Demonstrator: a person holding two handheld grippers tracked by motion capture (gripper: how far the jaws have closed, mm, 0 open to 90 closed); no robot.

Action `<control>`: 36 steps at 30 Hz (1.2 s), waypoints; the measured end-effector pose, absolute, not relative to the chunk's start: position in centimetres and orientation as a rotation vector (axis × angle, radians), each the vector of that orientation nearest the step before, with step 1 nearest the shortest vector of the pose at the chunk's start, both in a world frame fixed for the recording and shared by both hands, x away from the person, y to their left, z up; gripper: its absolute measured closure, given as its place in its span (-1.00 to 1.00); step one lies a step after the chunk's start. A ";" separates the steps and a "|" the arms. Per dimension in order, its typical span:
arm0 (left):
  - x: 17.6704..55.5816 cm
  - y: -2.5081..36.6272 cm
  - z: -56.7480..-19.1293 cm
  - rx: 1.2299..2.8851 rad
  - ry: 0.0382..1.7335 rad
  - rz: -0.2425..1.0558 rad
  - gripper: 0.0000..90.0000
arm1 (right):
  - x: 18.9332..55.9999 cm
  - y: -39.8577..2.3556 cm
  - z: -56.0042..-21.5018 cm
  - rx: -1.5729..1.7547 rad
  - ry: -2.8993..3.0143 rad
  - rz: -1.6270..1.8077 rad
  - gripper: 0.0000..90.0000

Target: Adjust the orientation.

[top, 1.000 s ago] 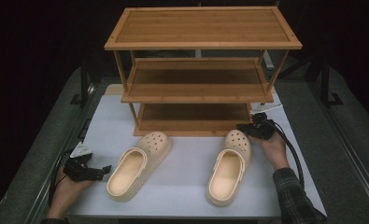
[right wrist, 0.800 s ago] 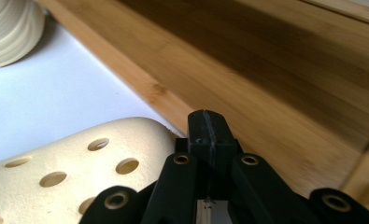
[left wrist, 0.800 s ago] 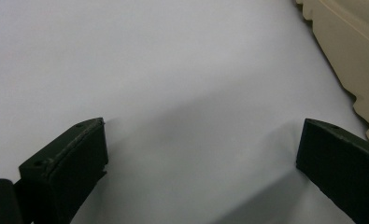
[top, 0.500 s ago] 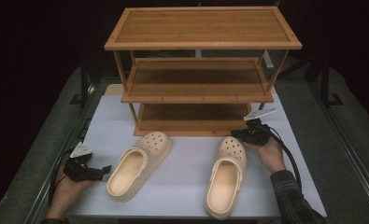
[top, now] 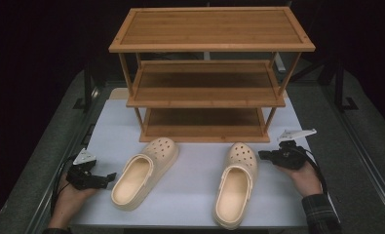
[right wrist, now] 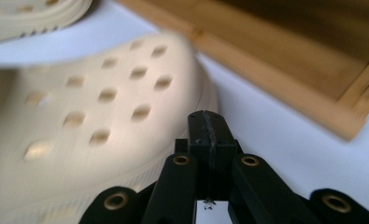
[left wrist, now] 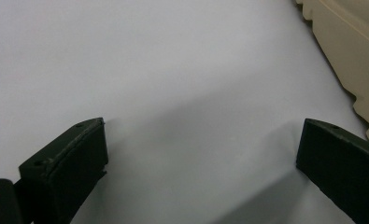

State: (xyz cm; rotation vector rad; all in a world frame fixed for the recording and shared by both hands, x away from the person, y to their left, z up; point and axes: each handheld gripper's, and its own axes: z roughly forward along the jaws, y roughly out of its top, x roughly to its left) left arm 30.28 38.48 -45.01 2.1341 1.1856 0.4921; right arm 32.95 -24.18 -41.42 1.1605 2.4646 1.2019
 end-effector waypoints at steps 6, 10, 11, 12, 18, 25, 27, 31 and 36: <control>30.3 38.5 -45.0 2.134 1.186 0.492 -0.97 | 31.3 -24.3 -42.4 1.162 2.512 1.193 1.00; 30.3 38.5 -45.0 2.134 1.185 0.493 -0.97 | 31.0 -24.3 -42.7 1.172 2.530 1.188 1.00; 30.3 38.5 -45.0 2.134 1.186 0.492 -0.97 | 31.0 -24.3 -42.8 1.170 2.536 1.187 1.00; 30.3 38.5 -45.0 2.134 1.185 0.492 -0.97 | 31.0 -24.2 -42.8 1.172 2.542 1.180 1.00; 30.3 38.5 -45.0 2.135 1.186 0.492 -0.97 | 31.3 -23.8 -43.1 1.159 2.556 1.173 1.00; 30.3 38.5 -45.0 2.135 1.186 0.492 -0.97 | 31.8 -23.6 -43.5 1.170 2.561 1.151 1.00; 30.3 38.5 -45.0 2.135 1.186 0.491 -0.97 | 31.9 -23.5 -43.5 1.170 2.561 1.154 1.00; 30.3 38.5 -45.0 2.135 1.186 0.491 -0.97 | 32.1 -23.1 -43.4 1.153 2.567 1.164 1.00; 30.3 38.5 -45.0 2.135 1.187 0.491 -0.97 | 32.5 -22.1 -43.2 1.127 2.582 1.156 1.00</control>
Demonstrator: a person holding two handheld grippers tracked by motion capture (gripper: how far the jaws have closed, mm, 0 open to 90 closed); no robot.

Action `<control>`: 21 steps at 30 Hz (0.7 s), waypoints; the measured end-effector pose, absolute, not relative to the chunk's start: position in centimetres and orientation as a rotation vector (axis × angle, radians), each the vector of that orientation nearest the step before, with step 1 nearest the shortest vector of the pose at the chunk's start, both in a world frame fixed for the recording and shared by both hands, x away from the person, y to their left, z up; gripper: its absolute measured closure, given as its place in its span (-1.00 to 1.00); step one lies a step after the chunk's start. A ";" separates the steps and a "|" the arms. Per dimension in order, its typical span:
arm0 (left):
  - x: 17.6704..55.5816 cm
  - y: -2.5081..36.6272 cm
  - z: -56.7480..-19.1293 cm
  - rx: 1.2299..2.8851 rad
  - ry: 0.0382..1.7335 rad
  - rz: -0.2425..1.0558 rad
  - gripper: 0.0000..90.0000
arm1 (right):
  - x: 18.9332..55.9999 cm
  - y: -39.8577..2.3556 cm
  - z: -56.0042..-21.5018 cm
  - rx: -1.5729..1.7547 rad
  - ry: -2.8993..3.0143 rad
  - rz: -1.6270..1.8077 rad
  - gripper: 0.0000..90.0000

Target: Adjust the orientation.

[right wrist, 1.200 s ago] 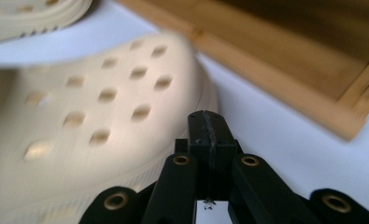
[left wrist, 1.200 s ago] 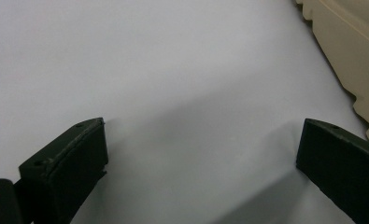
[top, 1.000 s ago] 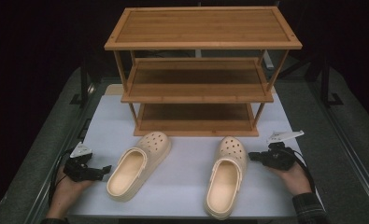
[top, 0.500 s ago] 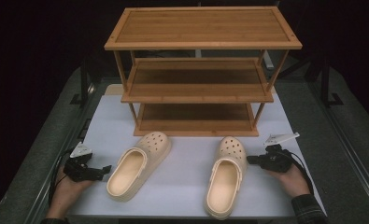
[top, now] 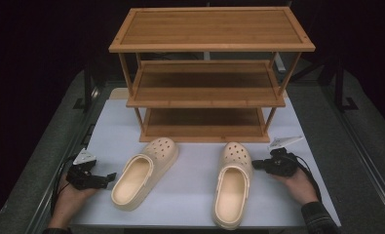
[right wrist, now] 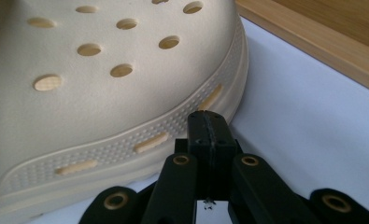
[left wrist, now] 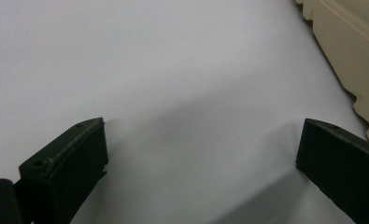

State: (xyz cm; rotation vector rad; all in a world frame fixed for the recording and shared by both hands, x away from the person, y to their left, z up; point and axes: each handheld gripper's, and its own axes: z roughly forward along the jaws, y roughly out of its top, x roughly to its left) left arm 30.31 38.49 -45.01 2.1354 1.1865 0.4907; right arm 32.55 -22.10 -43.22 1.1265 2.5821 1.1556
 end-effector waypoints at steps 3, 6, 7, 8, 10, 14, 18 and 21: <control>30.3 38.5 -45.0 2.135 1.187 0.490 -0.97 | 33.0 -21.4 -43.2 1.108 2.589 1.153 1.00; 30.3 38.5 -45.0 2.135 1.187 0.491 -0.97 | 33.5 -20.7 -43.1 1.098 2.597 1.156 1.00; 30.3 38.5 -45.0 2.136 1.187 0.491 -0.97 | 33.6 -20.5 -43.1 1.092 2.599 1.157 1.00; 30.3 38.5 -45.0 2.136 1.187 0.491 -0.97 | 33.8 -20.2 -43.0 1.088 2.601 1.161 1.00; 30.3 38.5 -45.0 2.136 1.187 0.491 -0.97 | 34.0 -19.7 -42.9 1.076 2.607 1.162 1.00; 30.3 38.5 -45.0 2.135 1.187 0.491 -0.97 | 34.5 -18.6 -42.9 1.060 2.621 1.162 1.00; 30.3 38.5 -45.0 2.135 1.187 0.491 -0.97 | 35.2 -17.6 -42.8 1.049 2.635 1.163 1.00; 30.3 38.5 -45.0 2.135 1.187 0.491 -0.97 | 35.6 -16.7 -42.9 1.024 2.642 1.174 1.00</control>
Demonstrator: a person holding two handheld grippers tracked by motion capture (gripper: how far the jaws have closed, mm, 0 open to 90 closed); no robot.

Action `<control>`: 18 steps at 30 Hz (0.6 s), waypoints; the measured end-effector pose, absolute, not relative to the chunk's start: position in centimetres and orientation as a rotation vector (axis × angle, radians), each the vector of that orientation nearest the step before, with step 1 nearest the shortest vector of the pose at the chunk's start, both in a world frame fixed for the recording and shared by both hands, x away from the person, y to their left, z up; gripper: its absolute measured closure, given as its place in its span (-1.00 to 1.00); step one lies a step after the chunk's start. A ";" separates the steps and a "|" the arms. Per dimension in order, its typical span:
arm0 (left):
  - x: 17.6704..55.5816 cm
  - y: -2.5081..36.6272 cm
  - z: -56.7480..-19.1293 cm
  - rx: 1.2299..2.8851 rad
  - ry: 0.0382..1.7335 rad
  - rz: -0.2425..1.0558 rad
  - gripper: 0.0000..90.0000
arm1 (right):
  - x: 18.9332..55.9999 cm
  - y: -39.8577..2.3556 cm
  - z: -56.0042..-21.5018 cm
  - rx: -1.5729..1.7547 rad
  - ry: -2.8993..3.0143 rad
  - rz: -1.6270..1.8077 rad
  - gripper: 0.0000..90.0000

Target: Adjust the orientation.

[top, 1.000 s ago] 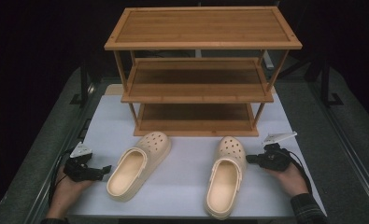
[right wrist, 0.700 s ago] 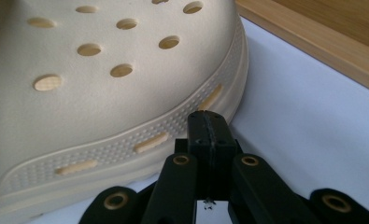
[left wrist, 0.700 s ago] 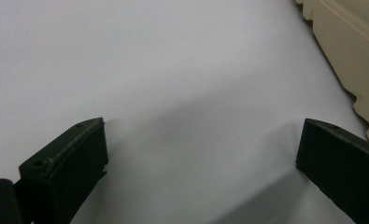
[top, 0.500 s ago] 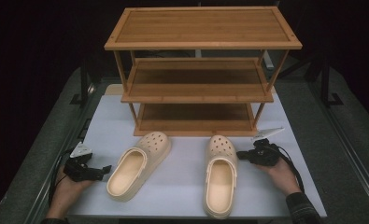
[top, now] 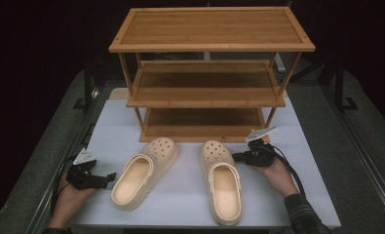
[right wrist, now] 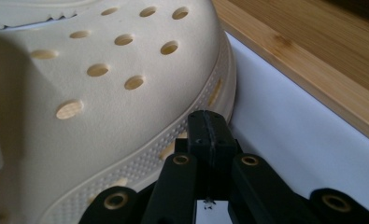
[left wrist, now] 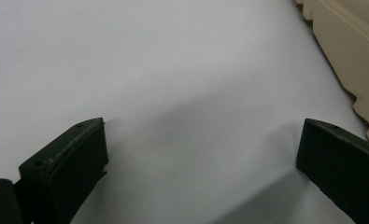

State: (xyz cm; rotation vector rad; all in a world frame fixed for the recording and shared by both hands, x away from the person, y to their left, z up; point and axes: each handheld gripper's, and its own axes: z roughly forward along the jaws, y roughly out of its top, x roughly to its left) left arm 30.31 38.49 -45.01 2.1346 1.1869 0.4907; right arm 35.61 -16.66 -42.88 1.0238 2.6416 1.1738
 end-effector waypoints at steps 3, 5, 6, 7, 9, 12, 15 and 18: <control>30.3 38.5 -45.0 2.135 1.187 0.491 -0.97 | 36.0 -15.5 -42.8 1.008 2.652 1.172 1.00; 30.3 38.5 -45.0 2.135 1.187 0.491 -0.97 | 36.2 -14.8 -42.8 0.995 2.659 1.174 1.00; 30.3 38.5 -45.0 2.135 1.187 0.491 -0.97 | 36.3 -14.5 -42.8 0.992 2.659 1.175 1.00; 30.3 38.5 -45.0 2.135 1.187 0.491 -0.97 | 36.4 -14.0 -42.8 0.984 2.659 1.182 1.00; 30.3 38.5 -45.0 2.135 1.187 0.491 -0.97 | 36.6 -13.5 -42.8 0.967 2.667 1.185 1.00; 30.3 38.5 -45.0 2.134 1.188 0.491 -0.97 | 36.6 -12.9 -42.7 0.966 2.671 1.186 1.00; 30.3 38.5 -45.0 2.135 1.187 0.490 -0.97 | 36.6 -13.1 -42.7 0.969 2.661 1.189 0.99; 30.3 38.5 -45.0 2.134 1.188 0.490 -0.97 | 36.5 -13.8 -42.5 0.996 2.627 1.210 0.89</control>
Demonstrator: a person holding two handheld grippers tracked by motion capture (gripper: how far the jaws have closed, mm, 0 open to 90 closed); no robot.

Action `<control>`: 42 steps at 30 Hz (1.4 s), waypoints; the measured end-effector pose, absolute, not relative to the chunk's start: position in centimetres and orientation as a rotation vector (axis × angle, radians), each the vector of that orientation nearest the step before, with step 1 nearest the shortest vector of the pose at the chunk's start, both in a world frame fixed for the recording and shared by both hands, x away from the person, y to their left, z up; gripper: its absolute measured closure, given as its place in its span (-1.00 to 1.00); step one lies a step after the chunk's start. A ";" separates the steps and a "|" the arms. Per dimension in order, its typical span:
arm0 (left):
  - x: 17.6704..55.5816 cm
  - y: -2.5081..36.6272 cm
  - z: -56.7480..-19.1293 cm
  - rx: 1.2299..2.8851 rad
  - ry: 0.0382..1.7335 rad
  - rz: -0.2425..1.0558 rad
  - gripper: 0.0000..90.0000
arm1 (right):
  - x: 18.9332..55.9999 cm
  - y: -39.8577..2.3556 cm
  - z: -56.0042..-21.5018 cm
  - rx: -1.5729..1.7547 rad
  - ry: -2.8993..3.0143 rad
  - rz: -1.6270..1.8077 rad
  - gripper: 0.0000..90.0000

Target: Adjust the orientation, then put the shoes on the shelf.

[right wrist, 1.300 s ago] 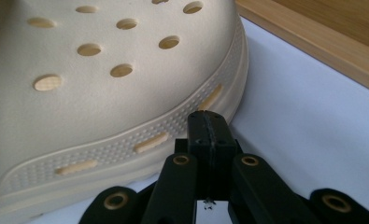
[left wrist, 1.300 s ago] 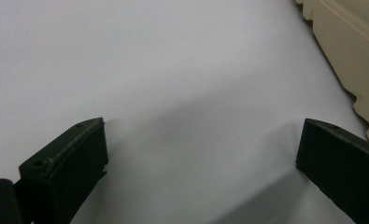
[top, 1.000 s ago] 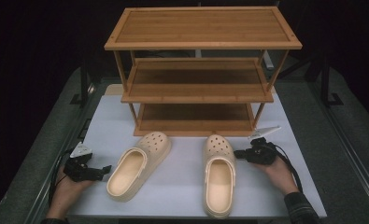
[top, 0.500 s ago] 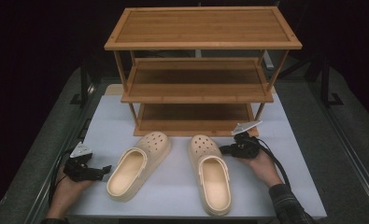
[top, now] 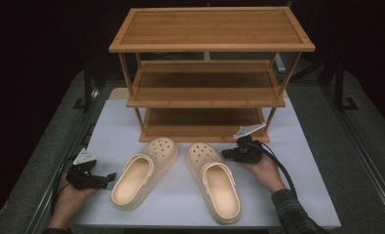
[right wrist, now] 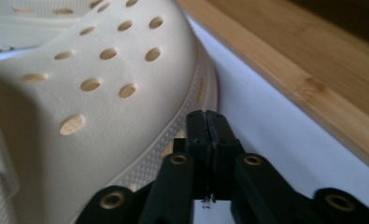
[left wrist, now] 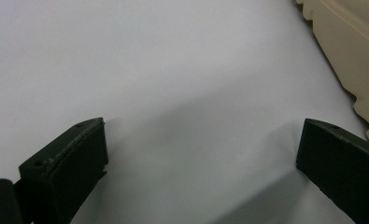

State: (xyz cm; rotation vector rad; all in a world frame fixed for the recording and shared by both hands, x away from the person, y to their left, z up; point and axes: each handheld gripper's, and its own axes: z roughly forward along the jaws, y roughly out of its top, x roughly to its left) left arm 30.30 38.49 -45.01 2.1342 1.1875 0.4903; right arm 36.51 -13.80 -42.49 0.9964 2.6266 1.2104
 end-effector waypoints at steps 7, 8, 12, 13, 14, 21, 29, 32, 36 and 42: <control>30.3 38.5 -45.0 2.134 1.187 0.491 -0.97 | 35.5 -16.4 -41.8 1.094 2.566 1.266 0.45; 30.3 38.5 -45.0 2.135 1.186 0.491 -0.97 | 35.3 -16.6 -41.8 1.103 2.562 1.266 0.41; 30.3 38.5 -45.0 2.134 1.187 0.490 -0.97 | 34.4 -18.0 -41.7 1.147 2.551 1.252 0.29; 30.3 38.5 -45.0 2.133 1.187 0.490 -0.97 | 34.0 -18.4 -41.6 1.151 2.538 1.259 0.26; 30.3 38.5 -45.0 2.133 1.187 0.490 -0.97 | 33.7 -18.7 -41.5 1.159 2.528 1.262 0.23; 30.3 38.5 -45.0 2.133 1.186 0.492 -0.97 | 31.0 -20.1 -40.9 1.171 2.485 1.286 0.03; 30.3 38.5 -45.0 2.127 1.183 0.490 -0.96 | 29.0 -20.5 -40.5 1.162 2.470 1.329 -0.16; 30.2 38.6 -44.7 2.116 1.154 0.467 -0.87 | 28.6 -20.3 -40.3 1.142 2.469 1.346 -0.21; 29.9 38.2 -43.5 2.112 1.109 0.467 -0.87 | 28.3 -19.8 -39.9 1.113 2.473 1.386 -0.23; 29.1 37.2 -40.6 2.098 1.028 0.489 -0.75 | 27.9 -18.8 -39.5 1.081 2.485 1.420 -0.26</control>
